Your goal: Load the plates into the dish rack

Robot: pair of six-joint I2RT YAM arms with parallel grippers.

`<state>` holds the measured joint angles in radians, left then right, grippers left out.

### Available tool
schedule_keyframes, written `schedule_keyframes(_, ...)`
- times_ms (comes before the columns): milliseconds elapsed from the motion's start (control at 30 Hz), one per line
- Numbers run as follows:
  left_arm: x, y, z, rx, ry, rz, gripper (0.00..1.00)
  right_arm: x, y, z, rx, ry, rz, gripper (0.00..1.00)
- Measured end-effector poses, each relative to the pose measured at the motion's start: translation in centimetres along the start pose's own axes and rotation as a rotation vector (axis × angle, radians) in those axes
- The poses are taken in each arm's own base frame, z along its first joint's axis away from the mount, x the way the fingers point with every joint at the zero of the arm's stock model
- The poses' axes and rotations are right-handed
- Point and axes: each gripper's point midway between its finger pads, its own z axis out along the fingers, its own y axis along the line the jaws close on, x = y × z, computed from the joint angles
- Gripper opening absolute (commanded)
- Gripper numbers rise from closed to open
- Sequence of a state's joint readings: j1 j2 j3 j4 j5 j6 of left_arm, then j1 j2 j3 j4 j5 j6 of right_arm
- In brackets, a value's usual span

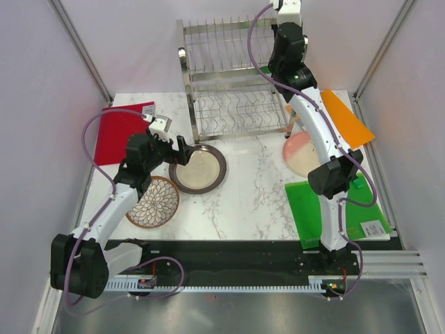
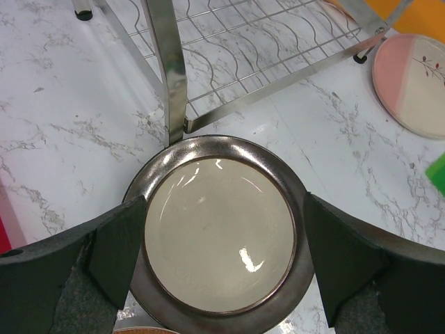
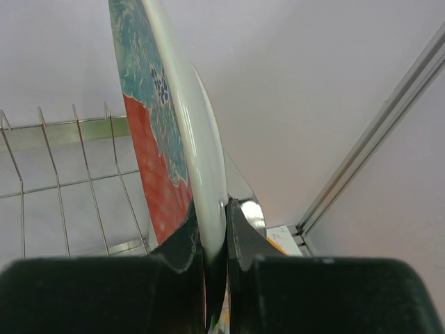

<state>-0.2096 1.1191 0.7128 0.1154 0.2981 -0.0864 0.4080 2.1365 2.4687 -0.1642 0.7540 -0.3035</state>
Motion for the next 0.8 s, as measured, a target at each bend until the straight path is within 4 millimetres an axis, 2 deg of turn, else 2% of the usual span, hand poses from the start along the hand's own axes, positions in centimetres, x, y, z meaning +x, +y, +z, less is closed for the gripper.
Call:
schedule_keyframes(67,0.0,0.0,0.0,0.000,0.000,0.000,1.00,0.0,0.0,0.0,0.000,0.000,0.000,0.00)
schedule_keyframes(100,0.0,0.0,0.0,0.000,0.000,0.000,1.00,0.0,0.0,0.0,0.000,0.000,0.000,0.07)
schedule_keyframes(133,-0.1,0.0,0.0,0.000,-0.003,0.001,1.00,0.0,0.0,0.0,0.000,0.000,0.000,0.22)
schedule_keyframes(233,-0.2,0.0,0.0,0.001,-0.007,0.002,1.00,-0.1,0.2,0.0,-0.008,-0.003,0.005,0.43)
schedule_keyframes(533,-0.3,0.0,0.1,0.001,-0.012,0.004,1.00,-3.0,-1.6,0.1,0.036,-0.086,0.072,0.45)
schedule_keyframes(733,-0.3,0.0,0.1,-0.001,-0.013,0.004,1.00,-4.8,-2.3,-0.8,0.038,-0.116,0.080,0.53)
schedule_keyframes(767,-0.3,0.1,0.0,-0.004,-0.013,0.004,1.00,-5.3,-2.5,-1.2,0.038,-0.126,0.081,0.57)
schedule_keyframes(800,-0.4,0.1,0.0,-0.006,-0.014,0.004,1.00,-5.8,-2.8,-1.7,0.038,-0.134,0.076,0.75)
